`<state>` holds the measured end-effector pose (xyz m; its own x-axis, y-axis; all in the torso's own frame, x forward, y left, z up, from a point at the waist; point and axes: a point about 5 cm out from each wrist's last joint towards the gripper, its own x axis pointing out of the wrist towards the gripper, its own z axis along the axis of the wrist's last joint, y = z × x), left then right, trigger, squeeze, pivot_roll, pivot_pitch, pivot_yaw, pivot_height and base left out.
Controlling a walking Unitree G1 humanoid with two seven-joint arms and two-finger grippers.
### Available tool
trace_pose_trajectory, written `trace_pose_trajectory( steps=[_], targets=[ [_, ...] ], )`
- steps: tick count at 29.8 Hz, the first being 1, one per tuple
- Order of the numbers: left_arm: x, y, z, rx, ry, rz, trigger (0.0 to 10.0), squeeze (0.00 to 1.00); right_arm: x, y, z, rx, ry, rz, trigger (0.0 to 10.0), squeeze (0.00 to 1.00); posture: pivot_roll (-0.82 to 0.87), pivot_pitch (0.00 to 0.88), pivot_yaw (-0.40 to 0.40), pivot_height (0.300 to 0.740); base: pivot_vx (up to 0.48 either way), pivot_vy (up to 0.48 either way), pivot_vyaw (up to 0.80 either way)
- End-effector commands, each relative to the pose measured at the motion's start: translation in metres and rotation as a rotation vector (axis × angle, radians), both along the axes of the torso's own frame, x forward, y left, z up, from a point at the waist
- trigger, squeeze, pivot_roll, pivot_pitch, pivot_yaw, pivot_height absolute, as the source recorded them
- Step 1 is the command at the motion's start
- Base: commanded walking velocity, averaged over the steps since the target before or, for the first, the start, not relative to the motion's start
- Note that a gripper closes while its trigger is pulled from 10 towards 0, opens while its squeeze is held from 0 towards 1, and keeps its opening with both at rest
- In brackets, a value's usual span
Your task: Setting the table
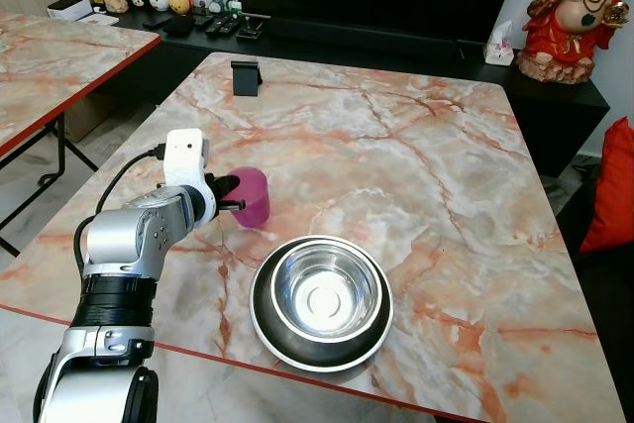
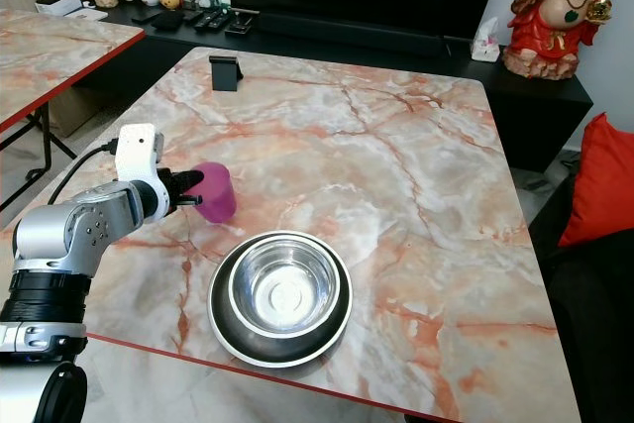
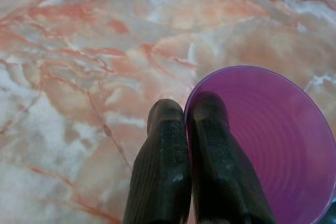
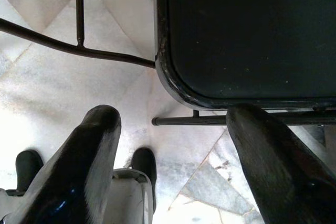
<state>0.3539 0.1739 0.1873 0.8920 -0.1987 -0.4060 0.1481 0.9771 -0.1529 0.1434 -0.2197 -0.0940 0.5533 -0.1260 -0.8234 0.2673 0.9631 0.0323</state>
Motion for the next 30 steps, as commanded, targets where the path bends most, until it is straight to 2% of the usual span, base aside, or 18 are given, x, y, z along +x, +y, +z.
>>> trace_pose_trajectory(
  steps=[1, 14, 30],
  targets=[
    [0.002, -0.001, 0.005, 0.004, 0.018, -0.013, 10.0, 0.00, 0.002, -0.002, 0.001, -0.001, -0.007, -0.011, 10.0, 0.00, 0.12, 0.000, -0.040, 0.740, 0.000, 0.000, 0.00],
    [-0.003, -0.006, -0.003, 0.055, 0.075, -0.046, 10.0, 0.00, 0.001, -0.002, 0.001, 0.002, -0.002, -0.005, 10.0, 0.00, 0.12, 0.000, -0.042, 0.740, 0.000, 0.000, 0.00],
    [-0.004, -0.007, -0.008, 0.088, 0.089, -0.054, 10.0, 0.00, 0.001, -0.002, 0.001, 0.005, 0.000, -0.004, 10.0, 0.00, 0.12, 0.000, -0.040, 0.740, 0.000, 0.000, 0.00]
  ],
)
